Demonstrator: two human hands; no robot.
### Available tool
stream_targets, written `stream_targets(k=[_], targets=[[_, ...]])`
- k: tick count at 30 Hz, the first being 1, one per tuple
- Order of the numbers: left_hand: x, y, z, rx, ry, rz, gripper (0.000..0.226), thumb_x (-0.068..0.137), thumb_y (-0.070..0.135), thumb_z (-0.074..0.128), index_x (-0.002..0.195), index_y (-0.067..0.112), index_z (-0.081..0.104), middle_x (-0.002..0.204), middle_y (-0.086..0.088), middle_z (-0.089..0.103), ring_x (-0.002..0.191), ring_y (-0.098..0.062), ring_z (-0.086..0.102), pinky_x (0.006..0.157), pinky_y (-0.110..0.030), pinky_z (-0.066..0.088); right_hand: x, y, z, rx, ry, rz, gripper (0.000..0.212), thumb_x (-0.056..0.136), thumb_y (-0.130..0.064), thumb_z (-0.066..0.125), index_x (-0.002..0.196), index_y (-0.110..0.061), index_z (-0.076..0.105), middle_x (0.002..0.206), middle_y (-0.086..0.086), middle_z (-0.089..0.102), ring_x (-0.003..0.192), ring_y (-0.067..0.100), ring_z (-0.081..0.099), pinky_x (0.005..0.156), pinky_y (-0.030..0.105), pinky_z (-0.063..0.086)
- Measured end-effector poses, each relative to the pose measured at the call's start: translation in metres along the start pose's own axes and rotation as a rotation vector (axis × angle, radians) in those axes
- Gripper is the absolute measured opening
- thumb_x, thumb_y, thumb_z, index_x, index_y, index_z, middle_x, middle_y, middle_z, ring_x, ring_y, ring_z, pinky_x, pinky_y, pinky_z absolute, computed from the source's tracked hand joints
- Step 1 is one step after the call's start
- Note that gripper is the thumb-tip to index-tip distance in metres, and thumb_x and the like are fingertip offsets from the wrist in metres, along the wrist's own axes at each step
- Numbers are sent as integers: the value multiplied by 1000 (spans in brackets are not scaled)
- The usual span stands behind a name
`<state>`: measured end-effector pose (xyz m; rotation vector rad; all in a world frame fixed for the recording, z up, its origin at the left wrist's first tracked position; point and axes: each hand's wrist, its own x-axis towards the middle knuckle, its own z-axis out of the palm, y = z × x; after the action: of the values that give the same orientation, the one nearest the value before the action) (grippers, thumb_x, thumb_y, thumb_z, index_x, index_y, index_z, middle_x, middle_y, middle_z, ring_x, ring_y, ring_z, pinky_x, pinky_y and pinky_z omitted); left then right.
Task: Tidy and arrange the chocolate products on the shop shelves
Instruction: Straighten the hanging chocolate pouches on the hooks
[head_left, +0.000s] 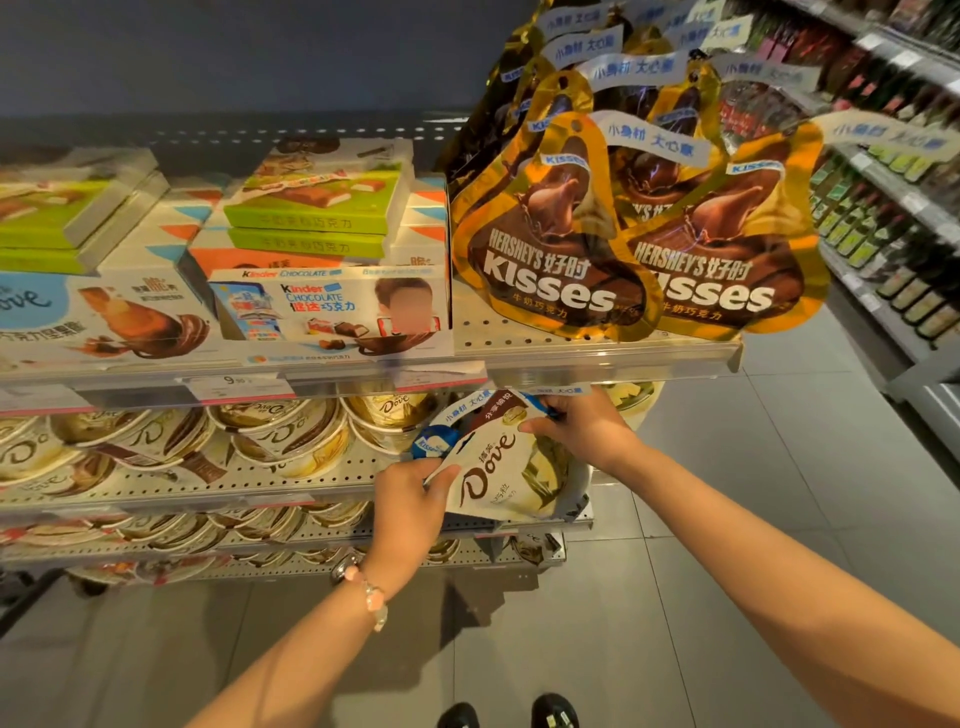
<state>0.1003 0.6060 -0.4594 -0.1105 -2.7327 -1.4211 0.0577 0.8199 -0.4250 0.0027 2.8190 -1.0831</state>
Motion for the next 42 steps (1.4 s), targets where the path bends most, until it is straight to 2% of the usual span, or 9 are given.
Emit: stream_targets(k=[6,10,14,17,21,24,29,38,42], targets=[[0,-3,2,-120,-4,-72,10,84,15,68,90,10,74,84,7,70,72,3,64,61,-8,49,1,3,2,-23,12,-18,26,80,-30,72,98,-11,73,97,4,72,85,19,63,74,30,52],[-6,-4,9,-428,-66,-238,19,75,14,76,94,11,74,90,2,74,86,-8,69,70,-18,54,2,7,-1,68,-32,-5,24,83,-24,69,103,-10,71,102,6,71,93,23,65,82,38,54],[-11,0,16,-501,-87,-328,31,67,9,82,83,31,68,80,16,71,81,2,67,60,-14,52,0,8,-7,221,-89,5,19,84,-17,68,101,-10,71,97,-4,68,87,11,63,70,14,52],[-9,5,24,-528,-92,-318,45,64,4,82,90,34,62,84,21,67,80,9,65,61,-10,50,-1,6,-7,260,-126,-46,18,83,-13,68,100,-8,71,96,-5,68,85,7,64,70,11,51],[-5,7,32,-470,-88,-266,32,73,9,77,97,25,63,99,1,70,89,-5,66,68,-19,55,-4,8,1,323,-135,-42,15,84,-12,67,98,-9,71,96,-2,69,81,2,65,70,12,52],[1,4,35,-391,-44,-301,18,76,13,76,92,15,68,95,-8,71,86,-15,68,65,-23,56,-3,11,4,317,-125,-2,17,84,-15,67,97,-6,71,99,5,71,87,16,68,74,23,56],[7,2,36,-234,0,-260,23,77,19,75,90,2,70,92,-14,72,85,-22,69,72,-40,58,-1,7,3,288,-129,42,6,82,-21,70,88,-21,70,89,-2,71,81,15,69,72,28,57],[9,-1,28,-84,88,-78,23,78,13,74,95,-1,71,96,-16,71,91,-25,69,72,-29,55,1,1,0,287,-109,91,20,76,-25,76,90,-13,72,93,1,74,85,14,69,80,33,57],[2,-16,20,-103,91,-145,21,76,12,75,93,0,72,93,-15,72,88,-23,69,67,-24,53,2,6,-10,254,-76,115,23,77,-29,73,98,-19,70,96,-3,72,89,13,66,83,32,54]])
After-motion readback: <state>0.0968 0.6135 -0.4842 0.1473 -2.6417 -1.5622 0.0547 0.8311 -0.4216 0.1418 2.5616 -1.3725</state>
